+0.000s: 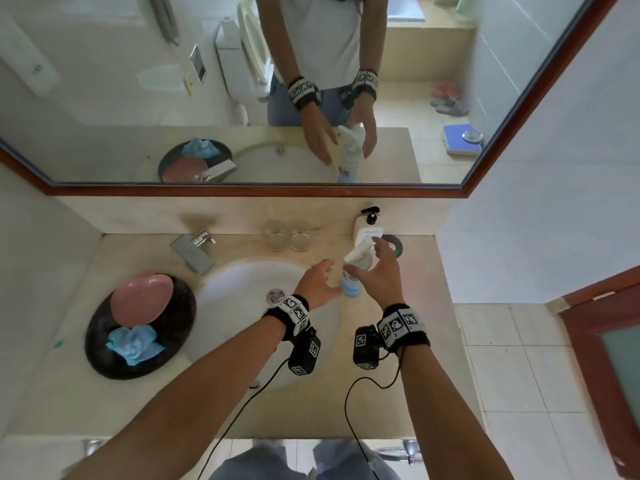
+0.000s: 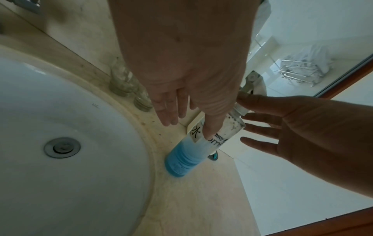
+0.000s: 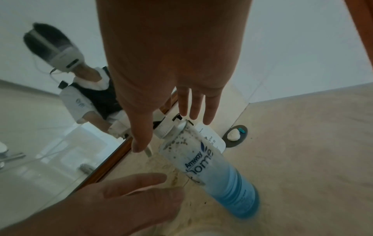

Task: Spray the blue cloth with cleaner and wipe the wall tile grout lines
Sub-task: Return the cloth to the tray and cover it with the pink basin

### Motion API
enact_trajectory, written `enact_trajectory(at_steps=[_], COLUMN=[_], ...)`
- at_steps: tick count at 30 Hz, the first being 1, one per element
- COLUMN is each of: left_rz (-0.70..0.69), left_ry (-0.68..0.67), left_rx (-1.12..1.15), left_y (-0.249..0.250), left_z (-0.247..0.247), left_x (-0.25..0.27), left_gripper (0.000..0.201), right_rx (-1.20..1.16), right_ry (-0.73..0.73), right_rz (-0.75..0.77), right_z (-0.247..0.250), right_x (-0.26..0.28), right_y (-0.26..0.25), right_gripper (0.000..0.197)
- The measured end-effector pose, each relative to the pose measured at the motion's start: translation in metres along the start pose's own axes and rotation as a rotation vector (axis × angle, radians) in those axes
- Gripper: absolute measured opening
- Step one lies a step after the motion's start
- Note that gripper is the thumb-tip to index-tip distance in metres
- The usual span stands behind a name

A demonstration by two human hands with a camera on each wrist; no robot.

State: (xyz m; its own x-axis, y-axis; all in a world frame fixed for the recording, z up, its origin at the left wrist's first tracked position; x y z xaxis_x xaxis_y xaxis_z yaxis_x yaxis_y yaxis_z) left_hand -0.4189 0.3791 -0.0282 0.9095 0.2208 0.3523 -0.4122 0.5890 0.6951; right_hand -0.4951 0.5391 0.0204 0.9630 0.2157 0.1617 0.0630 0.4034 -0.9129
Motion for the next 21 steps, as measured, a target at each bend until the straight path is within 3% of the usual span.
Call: enact_trajectory(at_steps=[7,15,21], left_rz=[0.024,0.018,0.03], left_ry=[0.029,0.063,0.176], left_rx=[0.017,0.059,0.1], left_y=[-0.005,-0.008,-0.06], left_z=[-0.012,-0.007,0.047], left_x=[-0.008,-0.005,0.032], left_gripper=[0.075,0.076,0.072], right_rx=[0.107,0.19,0.185], right_ry=[-0.094,-0.053,-0.185], right_rz=[0.056,0.11,0.21], right_z=[-0.011,-0.018,-0.091], right_x=[-0.007,-0.001,0.034], right_y=[-0.004,-0.016,-0.075], right_gripper=[0.048,0.043,0.05])
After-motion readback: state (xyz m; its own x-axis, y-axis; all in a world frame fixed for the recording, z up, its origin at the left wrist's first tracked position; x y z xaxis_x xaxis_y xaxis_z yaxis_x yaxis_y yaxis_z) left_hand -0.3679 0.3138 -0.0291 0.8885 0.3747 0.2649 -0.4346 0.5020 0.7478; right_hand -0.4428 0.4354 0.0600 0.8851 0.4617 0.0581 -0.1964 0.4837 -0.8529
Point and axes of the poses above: each hand's wrist, its own x-axis away from the middle knuckle, its own z-axis out of the back of the hand, y = z × x, the point moved 10 cm from there along -x, towards the middle knuckle, and after that the axes turned 6 degrees about -x, right-handed, at the moved point
